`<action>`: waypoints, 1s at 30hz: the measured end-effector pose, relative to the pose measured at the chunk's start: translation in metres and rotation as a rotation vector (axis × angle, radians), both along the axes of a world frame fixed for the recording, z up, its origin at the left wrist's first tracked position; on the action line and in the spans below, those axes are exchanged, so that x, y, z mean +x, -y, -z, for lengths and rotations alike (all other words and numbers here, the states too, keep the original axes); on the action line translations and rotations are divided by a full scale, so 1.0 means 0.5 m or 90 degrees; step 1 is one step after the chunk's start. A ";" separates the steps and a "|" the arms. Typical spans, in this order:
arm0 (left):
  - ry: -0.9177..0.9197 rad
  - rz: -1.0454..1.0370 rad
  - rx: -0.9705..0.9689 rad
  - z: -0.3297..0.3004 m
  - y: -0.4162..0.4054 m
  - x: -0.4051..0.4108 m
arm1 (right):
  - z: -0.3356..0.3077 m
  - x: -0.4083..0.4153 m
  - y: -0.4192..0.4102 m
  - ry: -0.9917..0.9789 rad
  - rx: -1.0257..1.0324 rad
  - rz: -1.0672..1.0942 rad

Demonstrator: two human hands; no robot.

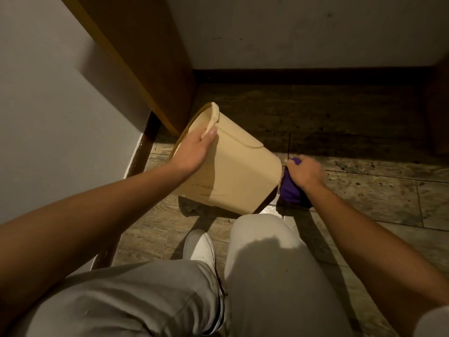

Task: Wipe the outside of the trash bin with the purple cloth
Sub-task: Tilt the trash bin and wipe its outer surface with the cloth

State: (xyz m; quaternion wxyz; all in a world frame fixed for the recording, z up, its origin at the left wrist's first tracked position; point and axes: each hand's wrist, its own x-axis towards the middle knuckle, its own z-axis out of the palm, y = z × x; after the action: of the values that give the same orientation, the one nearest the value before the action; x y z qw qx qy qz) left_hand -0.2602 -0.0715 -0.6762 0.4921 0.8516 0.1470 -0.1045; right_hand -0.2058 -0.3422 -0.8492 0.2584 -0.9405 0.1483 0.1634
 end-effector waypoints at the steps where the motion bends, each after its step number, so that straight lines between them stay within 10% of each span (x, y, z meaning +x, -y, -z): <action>1: 0.008 -0.026 -0.008 -0.002 -0.004 0.005 | -0.009 0.004 0.002 0.018 0.030 0.016; 11: -0.208 0.038 -0.060 0.000 -0.067 -0.026 | -0.163 0.071 -0.050 0.089 0.418 0.101; 23: -0.203 -0.036 -0.270 -0.006 -0.032 -0.026 | -0.123 0.025 -0.159 0.074 0.385 0.026; 30: -0.245 0.077 -0.095 0.015 -0.014 -0.071 | -0.171 0.023 -0.164 0.147 0.433 0.000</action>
State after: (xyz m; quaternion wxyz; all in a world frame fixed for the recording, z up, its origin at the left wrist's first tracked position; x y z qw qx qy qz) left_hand -0.2956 -0.0645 -0.6835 0.5095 0.7843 0.1792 -0.3052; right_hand -0.1944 -0.2601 -0.7637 0.5716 -0.8130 0.0553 0.0961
